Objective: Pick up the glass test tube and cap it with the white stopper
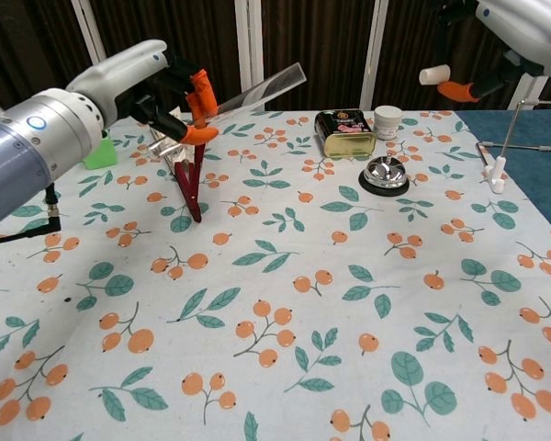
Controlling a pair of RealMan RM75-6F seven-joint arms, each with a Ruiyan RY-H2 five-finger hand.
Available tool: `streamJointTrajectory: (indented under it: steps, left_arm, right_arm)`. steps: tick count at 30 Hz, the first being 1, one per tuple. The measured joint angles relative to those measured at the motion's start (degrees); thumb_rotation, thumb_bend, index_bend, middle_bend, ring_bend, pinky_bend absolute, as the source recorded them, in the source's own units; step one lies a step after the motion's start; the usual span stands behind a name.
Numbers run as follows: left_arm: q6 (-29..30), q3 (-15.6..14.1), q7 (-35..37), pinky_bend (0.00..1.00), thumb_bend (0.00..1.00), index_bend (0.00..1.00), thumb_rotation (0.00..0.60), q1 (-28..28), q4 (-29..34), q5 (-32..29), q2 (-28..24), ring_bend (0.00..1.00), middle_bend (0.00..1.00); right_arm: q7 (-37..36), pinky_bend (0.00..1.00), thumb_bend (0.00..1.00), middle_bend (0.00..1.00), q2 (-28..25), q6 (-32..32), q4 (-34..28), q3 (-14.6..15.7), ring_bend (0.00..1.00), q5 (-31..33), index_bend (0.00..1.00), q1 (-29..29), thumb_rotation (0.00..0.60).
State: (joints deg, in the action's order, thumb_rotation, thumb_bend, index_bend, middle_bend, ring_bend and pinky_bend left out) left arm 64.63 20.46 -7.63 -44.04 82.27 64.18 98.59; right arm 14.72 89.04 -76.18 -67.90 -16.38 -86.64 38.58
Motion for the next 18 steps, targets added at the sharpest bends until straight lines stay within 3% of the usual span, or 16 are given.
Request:
streamJointTrajectory:
  steps: [18]
  left_arm:
    - [1.73,1.21,1.98,0.0,0.61,0.66,0.6,-0.74,-1.7,-0.74,4.16,0.18,0.69]
  right_arm:
    - [0.01,0.0,0.39,0.23,1.57,-3.94,4.9,1.06,0.02,-4.6,0.68,3.25,0.6]
